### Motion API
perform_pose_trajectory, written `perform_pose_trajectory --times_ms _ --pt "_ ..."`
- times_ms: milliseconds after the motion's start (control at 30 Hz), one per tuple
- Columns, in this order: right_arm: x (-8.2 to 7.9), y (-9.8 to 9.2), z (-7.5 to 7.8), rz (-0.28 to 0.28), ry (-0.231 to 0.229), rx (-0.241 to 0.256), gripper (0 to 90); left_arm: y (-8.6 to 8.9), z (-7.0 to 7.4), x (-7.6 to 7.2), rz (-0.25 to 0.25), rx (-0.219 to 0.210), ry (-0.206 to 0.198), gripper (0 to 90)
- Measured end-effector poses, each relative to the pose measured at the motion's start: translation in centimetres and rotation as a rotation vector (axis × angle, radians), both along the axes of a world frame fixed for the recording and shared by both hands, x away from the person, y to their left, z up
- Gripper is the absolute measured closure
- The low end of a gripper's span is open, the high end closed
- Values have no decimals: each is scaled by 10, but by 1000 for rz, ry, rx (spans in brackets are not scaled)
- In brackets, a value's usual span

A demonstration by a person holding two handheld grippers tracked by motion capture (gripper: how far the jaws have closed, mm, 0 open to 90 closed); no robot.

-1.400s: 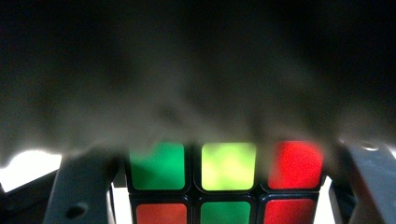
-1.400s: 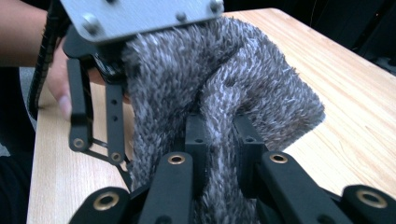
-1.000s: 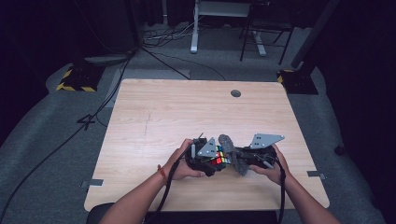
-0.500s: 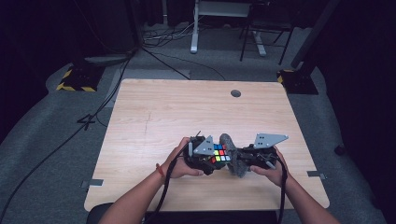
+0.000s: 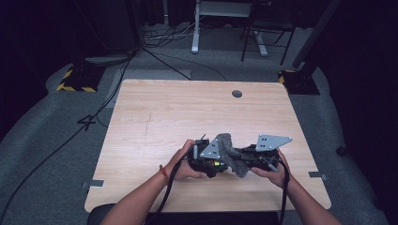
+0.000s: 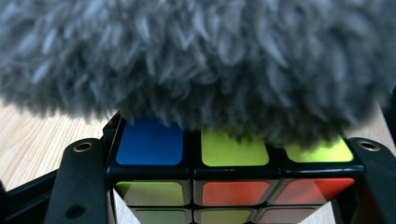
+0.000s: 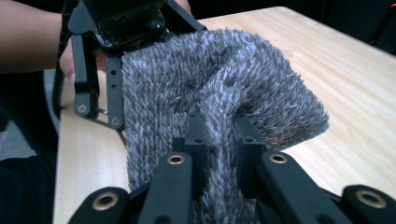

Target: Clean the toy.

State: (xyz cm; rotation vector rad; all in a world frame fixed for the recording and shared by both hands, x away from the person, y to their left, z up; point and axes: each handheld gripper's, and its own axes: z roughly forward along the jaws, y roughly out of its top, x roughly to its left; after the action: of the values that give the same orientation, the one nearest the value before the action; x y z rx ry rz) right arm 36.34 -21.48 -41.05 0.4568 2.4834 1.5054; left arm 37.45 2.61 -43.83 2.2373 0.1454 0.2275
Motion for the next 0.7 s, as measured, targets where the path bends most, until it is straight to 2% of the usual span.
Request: perform_pose_trajectory --times_ms 100,333,433,500,533,600,633,700 --pt "2 -2 -1 -17 20 25 799 3 3 -1 -4 -29 0 336" --pt "4 -5 -6 -54 15 -13 799 6 7 -2 -15 -51 -9 336" --pt "6 -5 -9 -62 26 -27 799 9 13 -2 -17 -91 -12 336" --pt "5 -3 -10 -45 39 -24 799 10 15 -3 -24 -119 -10 336" --pt "4 -1 -11 -31 45 -34 799 11 16 -4 -28 -128 -12 336" --pt "2 5 -14 -21 37 -88 799 14 19 -5 -41 -158 -13 336" --pt "2 6 -16 -19 41 -97 799 15 20 -5 -47 -178 -10 336" --pt "2 9 -18 -1 49 -115 798 16 22 -7 -62 -187 -27 336"
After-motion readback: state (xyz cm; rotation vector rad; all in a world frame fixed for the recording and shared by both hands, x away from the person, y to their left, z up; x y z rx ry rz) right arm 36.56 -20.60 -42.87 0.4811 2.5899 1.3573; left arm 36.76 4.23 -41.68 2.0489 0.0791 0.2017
